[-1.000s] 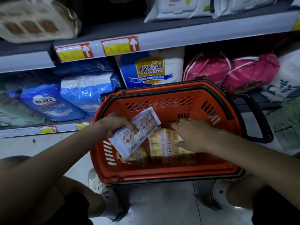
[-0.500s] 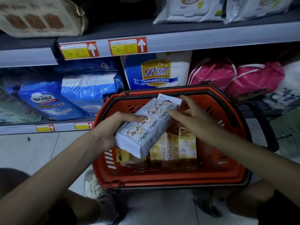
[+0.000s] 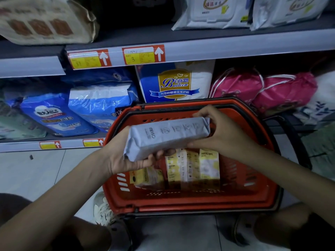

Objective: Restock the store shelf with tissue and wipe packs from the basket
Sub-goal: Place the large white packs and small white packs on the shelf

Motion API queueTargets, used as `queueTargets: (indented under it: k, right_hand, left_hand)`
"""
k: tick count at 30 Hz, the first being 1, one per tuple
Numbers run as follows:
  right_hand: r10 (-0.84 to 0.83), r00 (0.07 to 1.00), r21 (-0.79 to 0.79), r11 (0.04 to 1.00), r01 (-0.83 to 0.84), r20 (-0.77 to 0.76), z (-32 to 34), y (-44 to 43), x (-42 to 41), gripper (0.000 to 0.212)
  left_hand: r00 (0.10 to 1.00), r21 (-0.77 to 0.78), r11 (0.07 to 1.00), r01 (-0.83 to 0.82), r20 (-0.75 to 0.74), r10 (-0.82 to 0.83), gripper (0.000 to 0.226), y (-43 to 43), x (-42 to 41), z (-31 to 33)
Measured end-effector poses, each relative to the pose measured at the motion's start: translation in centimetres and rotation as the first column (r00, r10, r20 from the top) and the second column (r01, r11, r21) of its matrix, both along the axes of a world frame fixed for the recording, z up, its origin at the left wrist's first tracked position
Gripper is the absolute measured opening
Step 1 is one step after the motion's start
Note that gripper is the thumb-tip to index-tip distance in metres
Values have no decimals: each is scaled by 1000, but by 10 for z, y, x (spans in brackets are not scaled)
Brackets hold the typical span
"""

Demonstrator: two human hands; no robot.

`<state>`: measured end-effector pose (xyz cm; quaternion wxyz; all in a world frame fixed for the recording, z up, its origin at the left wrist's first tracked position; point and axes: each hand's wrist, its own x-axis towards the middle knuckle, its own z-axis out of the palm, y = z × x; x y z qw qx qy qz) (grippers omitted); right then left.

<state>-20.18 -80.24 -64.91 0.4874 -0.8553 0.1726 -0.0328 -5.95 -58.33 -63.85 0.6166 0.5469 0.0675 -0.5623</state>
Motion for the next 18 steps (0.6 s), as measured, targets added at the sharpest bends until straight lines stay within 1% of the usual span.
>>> queueTargets:
  k: [1,2,4,5,6,8,11,13,15,17,18]
  right_hand:
    - [12,1000,98,995,-11,-6,2,-2,0,59]
    - [17,1000,178,984,-15,-9,4,-3,-1,59]
    - [4,1000,279,960,-3,-3,7,-4,-3,58]
    - [-11,1000,319,948,9,2,9,-3,-5,58]
    - [-31,1000,365,931,26,7,11,-1,-7,57]
    - [-103,995,466,880,91,1,12,1,-11,55]
    - [-221,974,524,824,216,-55,8,2,-15,57]
    - [-272,954,566,770,294,-125,5,4,-17,60]
    - [-280,945,656,683,321,-171,3,5,-18,54]
    - [-255,949,753,583,305,-187,5,5,-19,44]
    - [-239,952,798,526,293,-192,8,5,-20,43]
  left_hand:
    - [1000,-18,1000,-2,15,3,23,1,-2,5]
    - [1000,-33,999,8,14,-8,36,2,-3,7]
    - [999,-17,1000,13,35,-13,56,9,-2,9]
    - [997,21,999,32,69,-33,59,12,1,8]
    - [995,40,997,61,80,-64,51,13,4,8]
    - [990,58,989,139,4,-140,56,12,9,10]
    - [987,82,984,156,13,-157,63,11,18,5]
    - [984,93,983,156,70,-163,67,7,15,5]
    - [968,94,983,156,184,-171,62,5,10,3]
    - [940,97,986,139,299,-162,41,4,3,4]
    - [930,99,985,139,329,-164,31,4,1,5]
